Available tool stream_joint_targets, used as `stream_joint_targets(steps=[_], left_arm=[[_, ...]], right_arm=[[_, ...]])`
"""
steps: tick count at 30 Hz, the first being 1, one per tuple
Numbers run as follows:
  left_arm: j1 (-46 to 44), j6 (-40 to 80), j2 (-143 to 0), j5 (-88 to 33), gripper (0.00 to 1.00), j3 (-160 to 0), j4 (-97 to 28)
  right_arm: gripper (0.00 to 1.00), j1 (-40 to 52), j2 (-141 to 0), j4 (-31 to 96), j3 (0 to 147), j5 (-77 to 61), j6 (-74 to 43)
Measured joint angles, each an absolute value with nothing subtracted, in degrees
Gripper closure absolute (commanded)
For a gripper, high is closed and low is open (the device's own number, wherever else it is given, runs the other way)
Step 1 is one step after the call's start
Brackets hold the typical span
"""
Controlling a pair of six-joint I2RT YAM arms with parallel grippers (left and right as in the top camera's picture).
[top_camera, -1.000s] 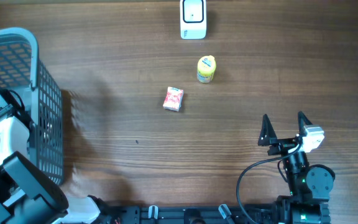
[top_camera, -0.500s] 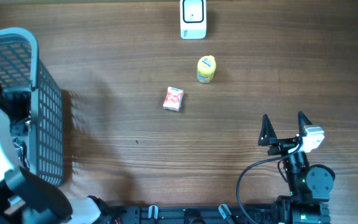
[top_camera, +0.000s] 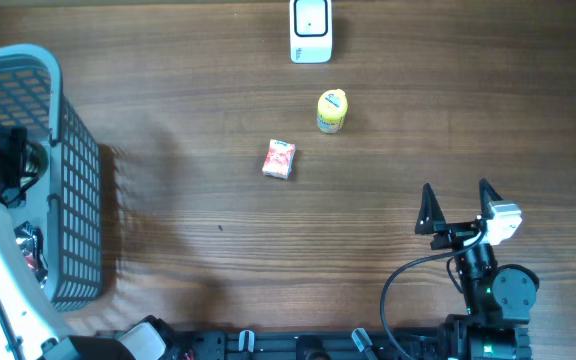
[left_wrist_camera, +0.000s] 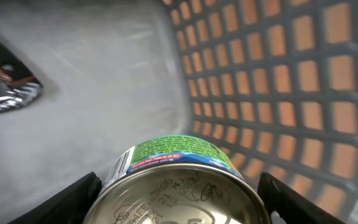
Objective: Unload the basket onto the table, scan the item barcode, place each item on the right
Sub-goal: 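Reach the left gripper into the basket and grasp the tin can, then carry the tin can out and set it down left of the jar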
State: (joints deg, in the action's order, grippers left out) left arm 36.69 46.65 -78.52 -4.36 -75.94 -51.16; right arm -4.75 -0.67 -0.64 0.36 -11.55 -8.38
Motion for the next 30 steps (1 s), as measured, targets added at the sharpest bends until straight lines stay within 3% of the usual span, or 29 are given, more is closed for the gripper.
stream_joint_targets(steps=[9, 17, 21, 30], left_arm=[[36.6, 47.7, -71.7, -17.5, 0.23, -78.8, -41.7], [34.7, 59.4, -69.3, -35.1, 0.22, -79.2, -28.9], [27.5, 61.2, -69.4, -37.0, 0.29, -79.2, -27.8], [20.1, 60.3, -72.5, -33.7, 0.26, -79.3, -28.1]], right_arm=[[0.0, -4.8, -0.7, -0.6, 0.4, -11.6, -8.4], [0.0, -4.8, -0.7, -0.6, 0.4, -11.6, -8.4], [0.0, -4.8, -0.7, -0.6, 0.4, -11.5, -8.4], [0.0, -4.8, -0.7, -0.6, 0.4, -11.5, -8.4]])
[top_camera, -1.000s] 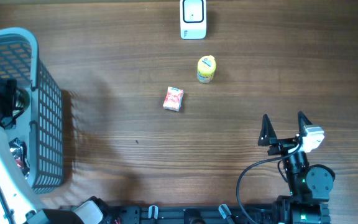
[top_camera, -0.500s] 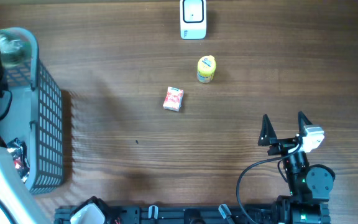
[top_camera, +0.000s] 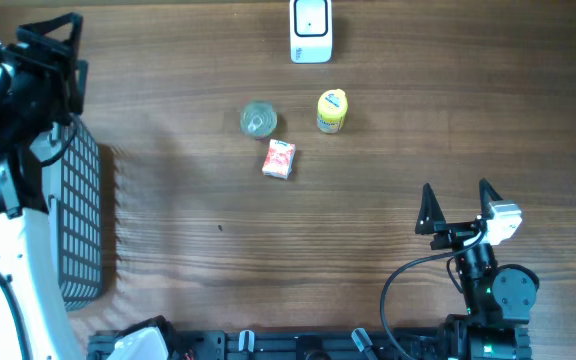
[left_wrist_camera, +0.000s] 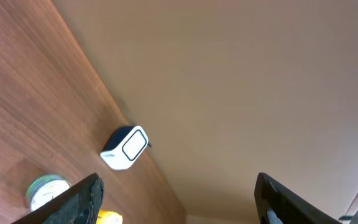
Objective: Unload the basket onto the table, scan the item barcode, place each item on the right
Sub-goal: 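Carry the tin can out and set it down left of the jar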
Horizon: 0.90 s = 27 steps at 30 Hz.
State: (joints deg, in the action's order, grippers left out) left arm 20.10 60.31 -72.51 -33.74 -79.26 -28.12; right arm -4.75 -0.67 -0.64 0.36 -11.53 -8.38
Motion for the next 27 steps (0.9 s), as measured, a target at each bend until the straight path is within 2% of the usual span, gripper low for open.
stream_joint_targets(steps=[10, 22, 27], left_arm=[[7.3, 56.7, -77.8, -26.1, 0.27, -79.3, -28.7], [-12.9, 46.2, -89.1, -2.6, 0.29, -79.4, -34.4], [-18.0, 30.7, -96.0, 3.6, 0.09, -79.4, -34.5]], right_arm=[[0.0, -4.8, -0.7, -0.6, 0.4, -11.5, -8.4], [0.0, -4.8, -0.7, -0.6, 0.4, -11.5, -8.4], [0.0, -4.8, -0.7, -0.6, 0.4, -11.5, -8.4]])
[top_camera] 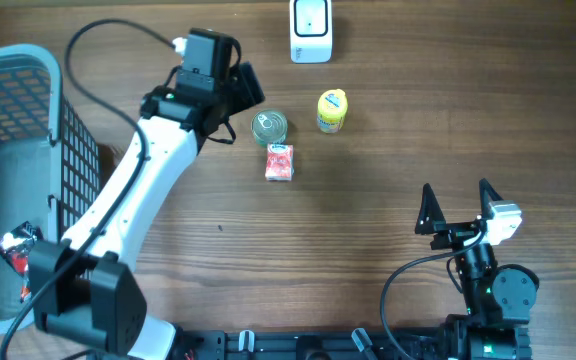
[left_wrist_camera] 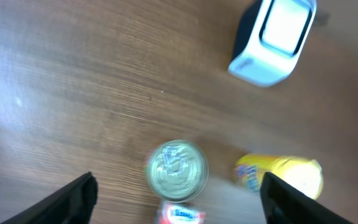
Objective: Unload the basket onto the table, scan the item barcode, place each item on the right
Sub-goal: 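Carry the tin can out and set it down left of the jar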
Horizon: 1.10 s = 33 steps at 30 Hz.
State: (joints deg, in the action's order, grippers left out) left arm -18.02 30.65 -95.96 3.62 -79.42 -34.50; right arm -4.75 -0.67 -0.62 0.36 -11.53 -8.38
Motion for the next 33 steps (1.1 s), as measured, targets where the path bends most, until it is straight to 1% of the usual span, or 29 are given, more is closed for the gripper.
stream_joint_targets(steps=[1, 2, 5, 8, 10, 15, 27, 28, 29, 30, 33], left_arm=[[-18.4, 26.7, -96.9, 4.1, 0.03, -79.4, -34.5], [-18.7, 23.3, -97.5, 4.3, 0.0, -79.4, -34.5], [-18.8, 11.9, -99.7, 4.8, 0.0, -79.4, -34.3], [-18.9, 4.8, -101.2, 3.7, 0.0, -79.4, -34.0], [-19.6, 2.1, -102.7, 3.1, 0.0, -79.4, -32.9], [-22.5, 0.0, -108.7, 2.9, 0.0, -79.5, -28.6], [-22.8, -0.2, -117.3, 2.0, 0.0, -79.5, -25.8], [-22.8, -0.2, -117.4, 1.6, 0.03, -79.5, -25.4], [-22.8, -0.1, -117.6, 0.5, 0.09, -79.5, -24.6], [-22.8, 0.1, -117.8, 0.1, 0.11, -79.5, -24.2], [-22.8, 0.8, -118.9, -0.6, 0.1, -79.5, -23.7]], right_arm=[[0.0, -4.8, -0.7, -0.6, 0.4, -11.5, -8.4], [0.0, -4.8, -0.7, -0.6, 0.4, -11.5, -8.4], [0.0, -4.8, -0.7, -0.6, 0.4, -11.5, -8.4], [0.0, -4.8, -0.7, -0.6, 0.4, -11.5, -8.4], [0.0, -4.8, -0.7, -0.6, 0.4, -11.5, -8.4], [0.0, -4.8, -0.7, -0.6, 0.4, -11.5, -8.4], [0.0, -4.8, -0.7, -0.6, 0.4, -11.5, -8.4], [0.0, -4.8, -0.7, -0.6, 0.4, -11.5, -8.4], [0.0, -4.8, -0.7, -0.6, 0.4, -11.5, -8.4], [0.0, -4.8, -0.7, -0.6, 0.4, -11.5, -8.4], [0.0, -4.8, -0.7, -0.6, 0.4, -11.5, -8.4]])
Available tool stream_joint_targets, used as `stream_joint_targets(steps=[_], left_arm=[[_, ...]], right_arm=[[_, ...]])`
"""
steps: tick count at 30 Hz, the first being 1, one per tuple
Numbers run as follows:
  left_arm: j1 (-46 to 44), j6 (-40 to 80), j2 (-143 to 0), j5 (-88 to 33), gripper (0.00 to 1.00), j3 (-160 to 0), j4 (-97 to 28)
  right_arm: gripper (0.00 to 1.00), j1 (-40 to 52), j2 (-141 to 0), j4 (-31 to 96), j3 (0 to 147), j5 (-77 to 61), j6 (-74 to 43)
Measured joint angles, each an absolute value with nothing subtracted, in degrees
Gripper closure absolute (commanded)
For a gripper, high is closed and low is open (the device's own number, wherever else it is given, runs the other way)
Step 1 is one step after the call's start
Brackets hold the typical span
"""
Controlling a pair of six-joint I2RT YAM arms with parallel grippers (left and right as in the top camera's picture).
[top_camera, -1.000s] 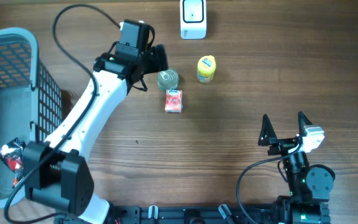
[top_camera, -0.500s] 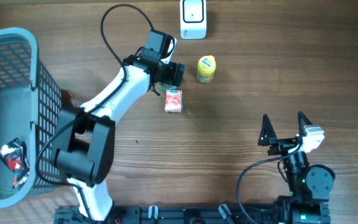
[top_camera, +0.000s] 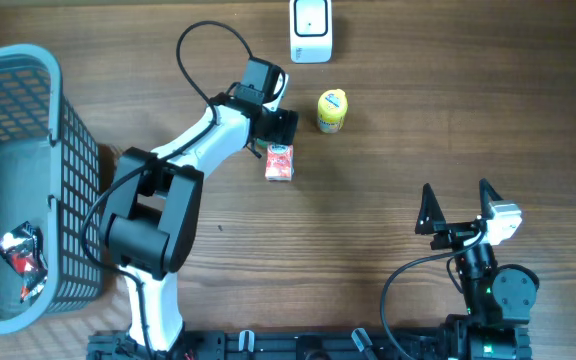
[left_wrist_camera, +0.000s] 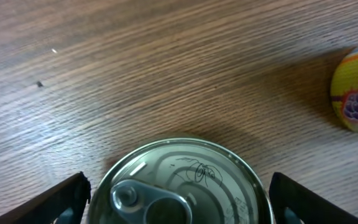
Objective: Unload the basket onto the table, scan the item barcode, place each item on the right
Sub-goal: 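Carry the tin can out and set it down left of the jar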
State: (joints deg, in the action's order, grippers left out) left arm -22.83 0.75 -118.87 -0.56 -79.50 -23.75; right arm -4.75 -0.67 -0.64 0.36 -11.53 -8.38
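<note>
A silver tin can (left_wrist_camera: pixel 182 186) with a pull tab stands upright on the wooden table, filling the bottom of the left wrist view. My left gripper (left_wrist_camera: pixel 180 202) is open, low over the can, with one black finger on each side of it (left_wrist_camera: pixel 64 199). In the overhead view the left gripper (top_camera: pixel 271 125) covers the can. The white barcode scanner (top_camera: pixel 311 30) stands at the table's far edge. My right gripper (top_camera: pixel 457 205) is open near the front right, holding nothing.
A yellow bottle (top_camera: pixel 332 111) lies just right of the can, also seen as the yellow bottle (left_wrist_camera: pixel 356 87) in the wrist view. A red packet (top_camera: pixel 280 162) lies just in front of the gripper. A grey basket (top_camera: pixel 28 180) holding a wrapped packet fills the left side.
My left gripper was above and left of the can, seeing the scanner too. It is now low over the can with its fingers on both sides. The right arm is unchanged.
At first my left gripper held the can inside the basket. A second later the can stood on the table beside the yellow bottle and the gripper was empty near the far left. Then the gripper hung above the can, and now it straddles it.
</note>
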Motion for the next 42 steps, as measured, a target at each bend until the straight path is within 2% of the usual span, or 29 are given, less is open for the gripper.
stream_joint_targets(steps=[6, 12, 24, 27, 30, 31, 32, 33, 34, 36, 42], left_arm=[[-22.8, 2.3, -120.5, -0.3, 0.19, -79.8, -24.2], [-22.8, 6.5, -120.6, 5.4, 0.28, -80.0, -26.3], [-17.9, 30.1, -120.5, 9.1, 0.29, -81.6, -32.7], [-17.5, 24.6, -120.5, 9.2, 0.28, -81.6, -32.8], [-16.9, 9.9, -120.5, 9.2, 0.28, -81.5, -31.7], [-16.8, 4.5, -120.5, 9.2, 0.21, -81.5, -31.5], [-16.7, 1.1, -120.5, 9.3, 0.19, -81.5, -31.0], [-16.7, -1.6, -120.5, 9.5, 0.1, -81.6, -31.0], [-16.7, -6.5, -120.4, 10.1, 0.08, -81.7, -31.1], [-16.7, -8.6, -120.3, 10.7, 0.0, -81.9, -31.3], [-16.4, -5.8, -119.5, 11.1, 0.0, -81.7, -33.3]], right_arm=[[0.0, -4.8, -0.7, -0.6, 0.4, -11.5, -8.4], [0.0, -4.8, -0.7, -0.6, 0.4, -11.5, -8.4], [0.0, -4.8, -0.7, -0.6, 0.4, -11.5, -8.4], [0.0, -4.8, -0.7, -0.6, 0.4, -11.5, -8.4], [0.0, -4.8, -0.7, -0.6, 0.4, -11.5, -8.4], [0.0, -4.8, -0.7, -0.6, 0.4, -11.5, -8.4], [0.0, -4.8, -0.7, -0.6, 0.4, -11.5, -8.4], [0.0, -4.8, -0.7, -0.6, 0.4, -11.5, -8.4], [0.0, -4.8, -0.7, -0.6, 0.4, -11.5, -8.4], [0.0, -4.8, -0.7, -0.6, 0.4, -11.5, -8.4], [0.0, -4.8, -0.7, -0.6, 0.4, -11.5, -8.4]])
